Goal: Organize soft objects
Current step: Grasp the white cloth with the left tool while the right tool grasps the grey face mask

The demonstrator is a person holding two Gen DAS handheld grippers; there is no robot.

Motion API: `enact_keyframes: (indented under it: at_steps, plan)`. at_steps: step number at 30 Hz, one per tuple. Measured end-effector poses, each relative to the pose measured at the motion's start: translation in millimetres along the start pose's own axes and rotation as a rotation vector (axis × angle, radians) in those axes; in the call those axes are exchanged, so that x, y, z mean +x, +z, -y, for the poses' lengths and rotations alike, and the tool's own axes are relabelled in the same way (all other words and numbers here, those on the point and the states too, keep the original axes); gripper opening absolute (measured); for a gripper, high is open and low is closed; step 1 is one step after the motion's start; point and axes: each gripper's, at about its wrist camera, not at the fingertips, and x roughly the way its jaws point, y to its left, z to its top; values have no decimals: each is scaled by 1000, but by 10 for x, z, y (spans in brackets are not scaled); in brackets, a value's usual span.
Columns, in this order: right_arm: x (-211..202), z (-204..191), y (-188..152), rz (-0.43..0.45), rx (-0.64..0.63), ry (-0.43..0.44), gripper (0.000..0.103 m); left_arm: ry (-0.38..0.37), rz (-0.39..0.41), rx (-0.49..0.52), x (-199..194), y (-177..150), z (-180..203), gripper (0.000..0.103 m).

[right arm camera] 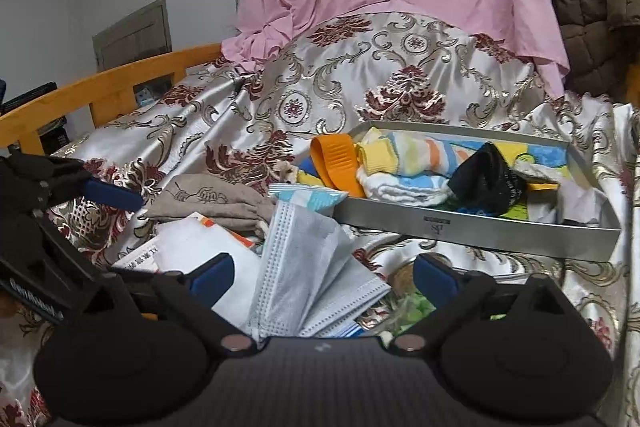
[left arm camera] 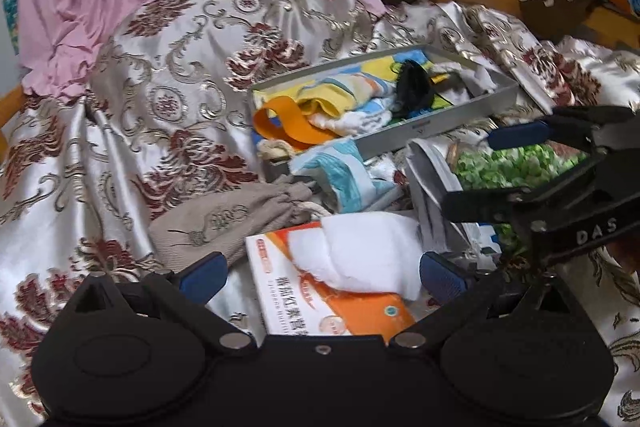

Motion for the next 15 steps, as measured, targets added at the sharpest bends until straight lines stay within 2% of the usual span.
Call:
enact_keyframes:
  at_steps: [7, 11, 15]
  plan:
    - [140, -45, 39, -17, -20, 21, 90, -18, -9, 46, 93, -19, 81, 96]
    - [187, -28, 52, -24, -9, 25, 83, -31, -12, 42, 147, -17, 83, 93]
    - [227, -29, 53, -32, -4, 31, 78, -49, -9, 8, 185, -5, 57, 85]
